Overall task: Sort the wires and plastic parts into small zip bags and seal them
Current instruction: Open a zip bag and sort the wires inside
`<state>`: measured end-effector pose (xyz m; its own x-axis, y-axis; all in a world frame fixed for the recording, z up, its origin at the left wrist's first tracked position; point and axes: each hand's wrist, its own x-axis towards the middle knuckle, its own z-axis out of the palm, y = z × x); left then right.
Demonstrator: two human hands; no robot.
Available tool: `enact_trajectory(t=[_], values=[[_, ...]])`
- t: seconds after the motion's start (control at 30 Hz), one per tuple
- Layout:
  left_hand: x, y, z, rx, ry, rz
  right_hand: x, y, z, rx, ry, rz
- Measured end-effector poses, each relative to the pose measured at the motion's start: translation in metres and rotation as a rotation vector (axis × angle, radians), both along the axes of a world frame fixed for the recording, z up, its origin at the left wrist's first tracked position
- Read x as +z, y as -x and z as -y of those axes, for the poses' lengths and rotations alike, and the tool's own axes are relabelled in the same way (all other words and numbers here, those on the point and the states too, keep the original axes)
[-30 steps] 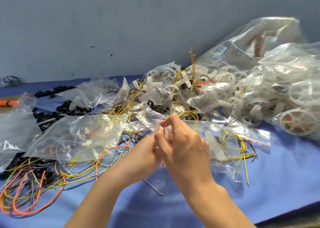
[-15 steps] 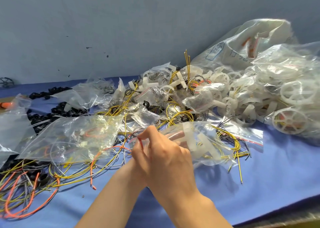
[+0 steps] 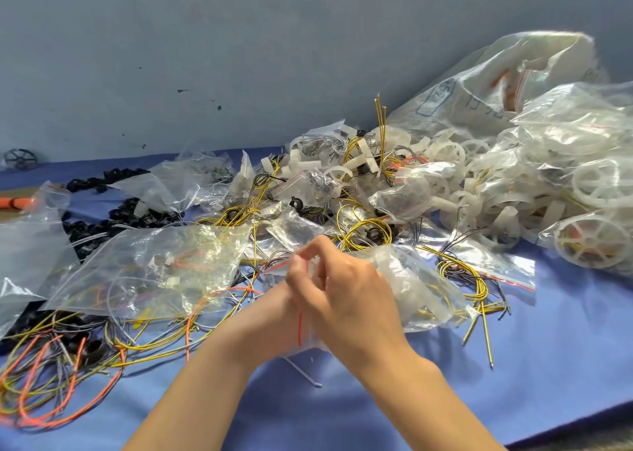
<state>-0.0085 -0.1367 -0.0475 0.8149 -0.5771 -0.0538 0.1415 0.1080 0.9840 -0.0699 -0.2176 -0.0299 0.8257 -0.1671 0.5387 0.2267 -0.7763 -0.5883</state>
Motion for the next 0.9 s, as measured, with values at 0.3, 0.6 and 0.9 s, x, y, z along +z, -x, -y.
enact_trajectory(t=[0.3,0.6,0.9], values=[[0.015,-0.027,-0.068,0.161,-0.212,-0.046,-0.015,-0.015,0.013,-0.064,-0.102,-0.052],[-0.02,-0.037,-0.071,0.463,-0.699,0.497,-0.007,-0.026,0.033,-0.172,-0.648,0.101],[-0.032,-0.054,-0.052,0.479,-1.148,0.662,-0.011,-0.027,0.043,-0.126,-0.758,0.14]])
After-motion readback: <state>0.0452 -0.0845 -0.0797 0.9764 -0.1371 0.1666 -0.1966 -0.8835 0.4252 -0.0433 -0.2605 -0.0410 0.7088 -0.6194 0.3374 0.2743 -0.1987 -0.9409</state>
